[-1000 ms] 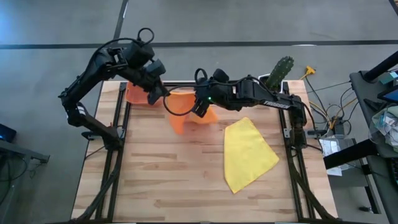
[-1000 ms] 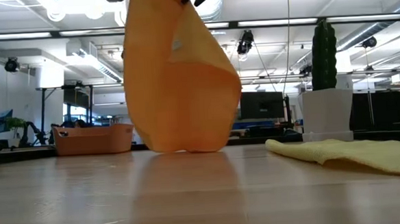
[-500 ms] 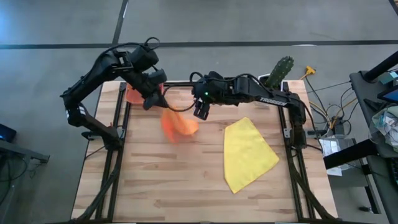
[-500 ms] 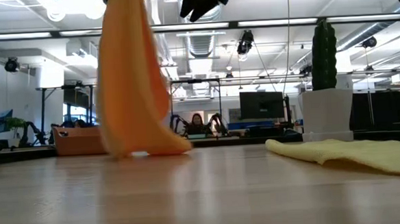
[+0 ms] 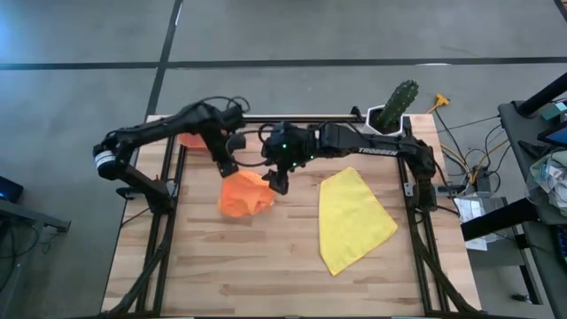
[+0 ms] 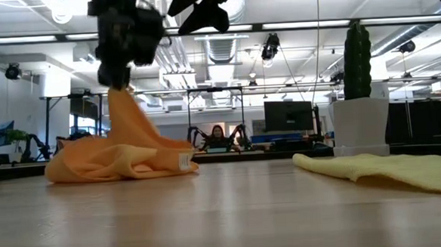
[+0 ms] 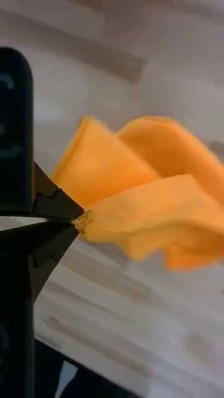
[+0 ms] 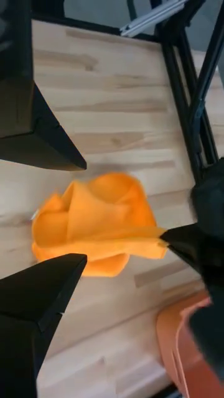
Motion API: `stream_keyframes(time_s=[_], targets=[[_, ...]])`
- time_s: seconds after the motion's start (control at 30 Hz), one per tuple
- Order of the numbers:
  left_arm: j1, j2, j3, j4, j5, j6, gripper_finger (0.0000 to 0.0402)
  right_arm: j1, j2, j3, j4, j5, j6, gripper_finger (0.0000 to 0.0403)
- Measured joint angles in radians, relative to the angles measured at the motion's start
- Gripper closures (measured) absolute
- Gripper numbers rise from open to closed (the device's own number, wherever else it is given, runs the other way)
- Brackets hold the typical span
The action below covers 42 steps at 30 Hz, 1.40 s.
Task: Roll microfiber towels into tight, uniform cylinder then place into a basket
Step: Fold the orange towel
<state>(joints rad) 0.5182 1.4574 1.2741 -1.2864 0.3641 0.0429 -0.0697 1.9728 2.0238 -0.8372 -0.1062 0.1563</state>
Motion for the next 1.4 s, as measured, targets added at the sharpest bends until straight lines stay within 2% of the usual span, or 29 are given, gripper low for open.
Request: stream_keyframes(time_s=[0.17,0.3,0.47,0.57,0.87,1.07,1.3,1.4], targets=[[0.0,-0.006,-0.109,0.012,0.037,0.0,0.0402,0.004,0.0,-0.084,0.093,-0.002,0.035,0.0177],[0.002,-0.041,-0.113,0.012,0.048,0.0,0.0402,-0.01,0.0,-0.142,0.158,-0.025,0.105,0.0177],[0.028,-0.083,-0.094,0.024,0.048,-0.003,0.0402,-0.039,0.0,-0.244,0.317,-0.102,0.304,0.0177],[0.051,-0.098,-0.096,0.023,0.046,-0.01,0.0402,-0.048,0.0,-0.299,0.382,-0.103,0.407,0.0177],[0.078,-0.138,-0.097,0.014,0.047,-0.006,0.0402,-0.041,-0.001,-0.481,0.309,-0.105,0.893,0.0177],[0.078,-0.144,-0.101,0.039,0.05,-0.001,0.0402,0.013,-0.001,-0.549,0.39,-0.121,1.14,0.0177],[0.078,-0.141,-0.101,0.085,0.05,-0.001,0.0402,0.071,0.028,-0.56,0.427,-0.006,1.391,0.0177],[0.078,-0.141,-0.101,0.105,0.05,0.0,0.0402,0.082,0.059,-0.561,0.469,0.01,1.495,0.0176]])
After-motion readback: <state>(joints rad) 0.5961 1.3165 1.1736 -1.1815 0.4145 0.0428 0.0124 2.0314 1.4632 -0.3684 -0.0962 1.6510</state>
